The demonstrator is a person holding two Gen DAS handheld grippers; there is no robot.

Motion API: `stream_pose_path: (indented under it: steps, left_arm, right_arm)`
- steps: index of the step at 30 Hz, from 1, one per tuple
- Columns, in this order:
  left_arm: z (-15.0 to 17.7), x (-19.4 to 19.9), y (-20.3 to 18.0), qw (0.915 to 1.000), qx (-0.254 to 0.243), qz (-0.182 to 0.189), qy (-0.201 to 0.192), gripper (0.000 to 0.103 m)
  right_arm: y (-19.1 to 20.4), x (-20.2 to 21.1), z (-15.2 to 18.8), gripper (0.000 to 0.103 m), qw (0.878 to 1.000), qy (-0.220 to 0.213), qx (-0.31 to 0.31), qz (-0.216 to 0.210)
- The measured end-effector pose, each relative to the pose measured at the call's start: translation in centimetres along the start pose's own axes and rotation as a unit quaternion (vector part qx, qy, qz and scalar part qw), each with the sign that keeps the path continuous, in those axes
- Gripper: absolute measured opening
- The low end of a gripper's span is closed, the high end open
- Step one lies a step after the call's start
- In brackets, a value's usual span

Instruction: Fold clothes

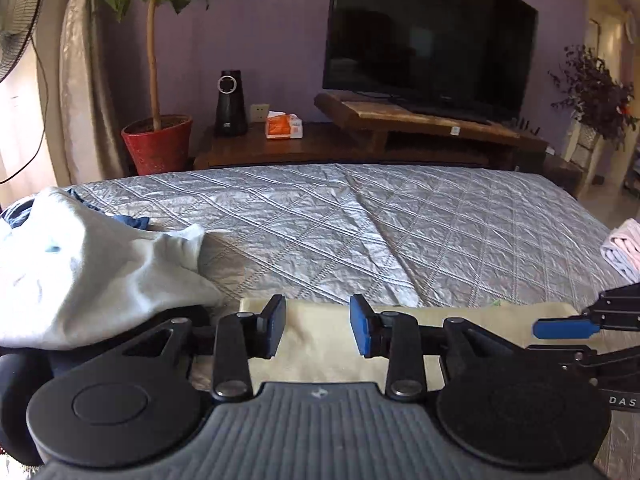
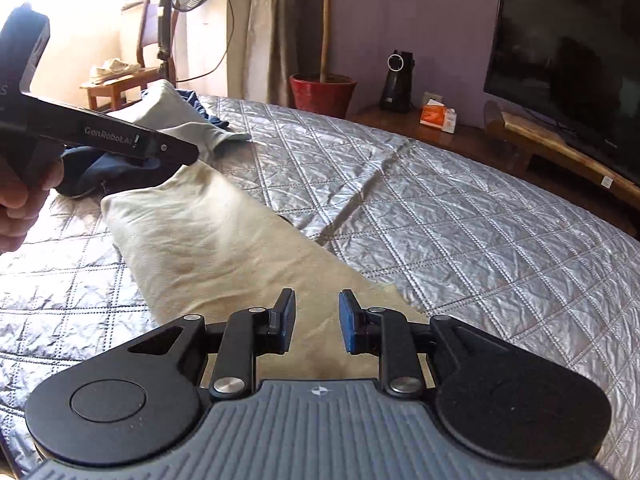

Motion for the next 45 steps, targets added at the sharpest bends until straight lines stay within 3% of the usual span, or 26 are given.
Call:
stream_pose_path:
  steps: [3,6,9,12,16,18,21,23,25,26,27,30,33,37,40,45]
  left_arm:
    - [1.8,-1.8,-3.7,0.9982,-0.037,0.042,0.02,0.033]
    - [3.2,-3.3,-4.3,0.998,-0.035,0.04,0.035,0.036]
    - [3.6,-4.1,-2.6,0.999,0.015,0.028,0.032,0.04]
    - [3.3,-4.5,-0.1,0.9966,0.08,0.006,0.023,0.029]
    - [3.1,-4.6,3.4,0.989,0.138,-0.052,0.009,0.025]
    - [2.8,-4.4,3.8,0.9871,0.146,-0.065,0.003,0.023]
    - [2.7,-4.3,2.9,0.9876,0.148,-0.051,-0.001,0.027]
    - [2.8,-4.6,2.0,0.9901,0.132,-0.046,0.001,0.029]
    - [3.0,-4.8,2.0,0.9919,0.114,-0.057,0.003,0.032]
    - [3.0,-4.8,2.4,0.9915,0.11,-0.069,0.002,0.031]
    - [3.0,-4.5,3.1,0.9895,0.116,-0.086,0.0,0.027]
    - [2.8,-3.0,6.3,0.9765,0.155,-0.15,-0.006,0.024]
    - [3.0,-0.6,9.4,0.9568,0.227,-0.181,-0.012,0.021]
    - [2.7,2.7,10.9,0.9456,0.268,-0.183,-0.022,0.023]
    - [3.0,4.8,10.9,0.9367,0.304,-0.173,-0.02,0.03]
    - [4.6,6.3,9.1,0.9238,0.357,-0.139,0.007,0.034]
  right_arm:
    - [0.1,-1.6,-0.1,0.034,1.0,-0.007,-0.009,0.0]
    - [-1.0,-2.8,0.6,0.036,0.999,-0.002,-0.038,0.009]
    - [-2.7,-2.6,1.2,0.032,0.998,0.002,-0.037,0.046]
    - [-5.2,-1.9,1.7,0.033,0.994,0.01,-0.054,0.09]
    - [-7.3,-1.2,2.3,0.037,0.988,0.017,-0.058,0.14]
    - [-5.4,-1.1,1.5,0.038,0.993,-0.003,-0.033,0.112]
    - [-2.1,-1.1,0.1,0.04,0.998,-0.038,0.01,0.059]
    - [-1.1,-2.6,0.6,0.044,0.999,-0.011,0.005,0.038]
    - [-1.7,-3.3,1.1,0.045,0.999,0.002,-0.007,0.052]
    - [-2.8,-3.2,1.0,0.053,0.996,0.007,-0.009,0.089]
    - [-3.8,-2.8,1.0,0.061,0.993,0.009,-0.014,0.113]
    - [-6.4,-1.8,1.3,0.056,0.986,0.011,-0.035,0.161]
    - [-5.5,-0.9,0.6,0.055,0.99,-0.013,-0.035,0.137]
    - [-3.0,-0.3,-0.7,0.056,0.995,-0.04,-0.062,0.071]
    - [-1.5,-0.3,-0.7,0.056,0.996,-0.035,-0.057,0.052]
    - [0.8,-0.3,-0.1,0.057,1.0,-0.018,-0.012,0.023]
Point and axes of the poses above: each gripper's, at about its wrist camera, not at the fingertips, and x roughly against the way its jaws point, y to its left, z to its underside, the point moved 8 cm from there along -x, roughly the way its jaws point, and after that the axes turned 10 degrees about -y, right-handed, at the moved point
